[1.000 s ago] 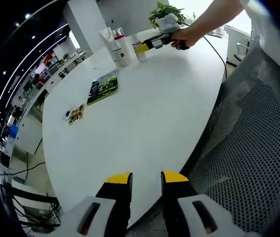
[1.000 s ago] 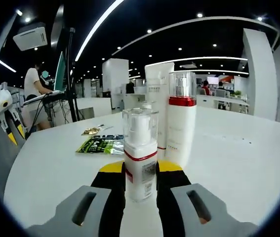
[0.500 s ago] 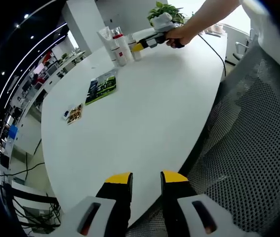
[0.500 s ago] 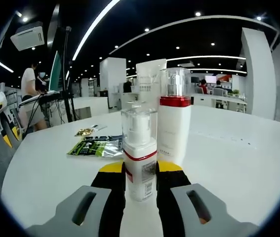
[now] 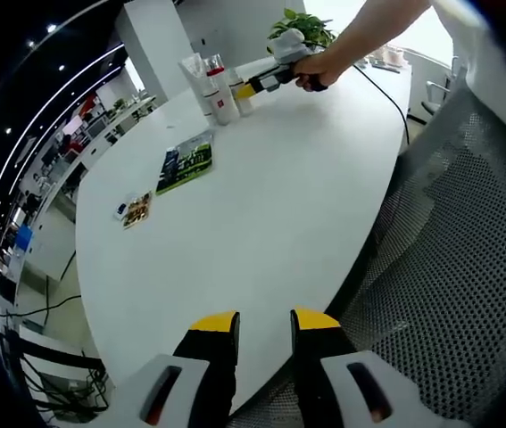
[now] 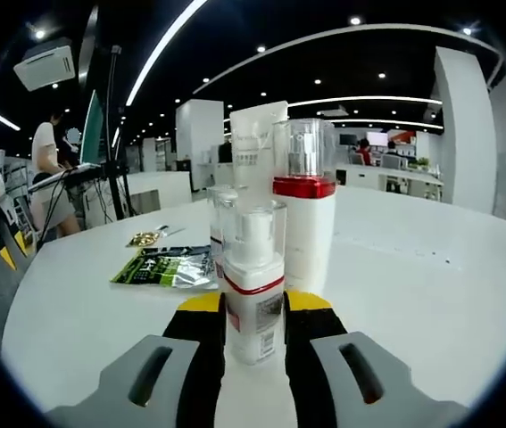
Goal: Arrange the skincare products in the storage area until every visible bottle or jar stands upright without overlapping.
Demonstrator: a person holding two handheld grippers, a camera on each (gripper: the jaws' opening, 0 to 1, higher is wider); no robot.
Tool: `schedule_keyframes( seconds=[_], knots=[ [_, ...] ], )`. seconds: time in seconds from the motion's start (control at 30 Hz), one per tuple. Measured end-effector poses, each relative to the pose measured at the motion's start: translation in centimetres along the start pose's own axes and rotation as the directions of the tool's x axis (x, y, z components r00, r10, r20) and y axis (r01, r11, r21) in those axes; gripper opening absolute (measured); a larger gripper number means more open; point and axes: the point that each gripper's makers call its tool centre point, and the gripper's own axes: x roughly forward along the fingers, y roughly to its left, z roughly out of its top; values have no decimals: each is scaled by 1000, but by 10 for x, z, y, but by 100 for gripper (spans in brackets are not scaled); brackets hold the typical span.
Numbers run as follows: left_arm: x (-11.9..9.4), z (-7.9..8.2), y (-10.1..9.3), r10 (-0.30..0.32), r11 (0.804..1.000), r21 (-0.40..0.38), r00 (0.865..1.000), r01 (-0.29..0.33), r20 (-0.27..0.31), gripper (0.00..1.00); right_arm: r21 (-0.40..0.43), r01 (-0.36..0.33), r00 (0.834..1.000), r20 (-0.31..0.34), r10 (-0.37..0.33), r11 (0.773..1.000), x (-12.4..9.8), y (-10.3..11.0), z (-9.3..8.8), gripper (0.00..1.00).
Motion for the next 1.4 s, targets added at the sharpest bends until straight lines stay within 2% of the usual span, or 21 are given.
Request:
schedule_keyframes(
  seconds=[0.1, 0.27, 0.33, 0.37, 0.43, 0.47, 0.57, 0.63, 0.7, 0.77, 1.03, 1.23, 1.4],
  knots=[
    [0, 1, 0, 0, 1000, -1, 1000, 0, 6, 24, -1, -1, 1000, -3, 1, 1000, -2, 2, 3, 29],
    [-2, 4, 1, 5, 1000, 2, 1000, -5, 20, 24, -3, 33, 998, -61, -33, 999, -8, 4, -2, 30],
    [-2, 5, 1, 6, 1000, 2, 1000, -6, 26, 24, 21, 52, 995, -83, -50, 998, -10, 5, -5, 31],
    [-2, 5, 1, 6, 1000, 3, 1000, -6, 27, 24, 32, 86, 991, -108, -82, 996, -12, 3, -8, 31],
    [-2, 5, 1, 8, 1000, 7, 1000, -8, 30, 24, 99, 203, 966, -182, -183, 974, -17, -4, -17, 33],
    [-3, 6, 1, 10, 1000, 9, 999, -10, 36, 24, 85, 254, 951, -203, -233, 964, -19, -8, -18, 34],
    [-3, 8, 1, 9, 1000, 11, 999, -9, 47, 24, 136, 319, 931, -232, -282, 938, -19, -5, -19, 34],
    [-3, 8, -1, 3, 1000, 14, 999, -4, 46, 24, 162, 335, 926, -240, -293, 928, -16, -2, -19, 29],
    [-3, 8, -1, 1, 1000, 17, 999, -2, 47, 24, 161, 350, 919, -249, -305, 923, -14, 0, -19, 24],
    [-3, 8, -1, 1, 1000, 18, 999, -2, 44, 24, 173, 354, 916, -263, -304, 919, -11, 3, -21, 24],
    [-3, 8, -2, -3, 1000, 16, 999, 2, 43, 24, 136, 360, 902, -304, -307, 923, -7, 0, -30, 19],
    [-3, 7, -1, -3, 1000, 16, 999, 2, 38, 24, 112, 356, 901, -307, -308, 928, -6, -4, -28, 19],
    [-3, 6, -1, -3, 1000, 17, 999, 2, 34, 24, 83, 330, 905, -310, -290, 941, -5, -7, -28, 18]
  ],
)
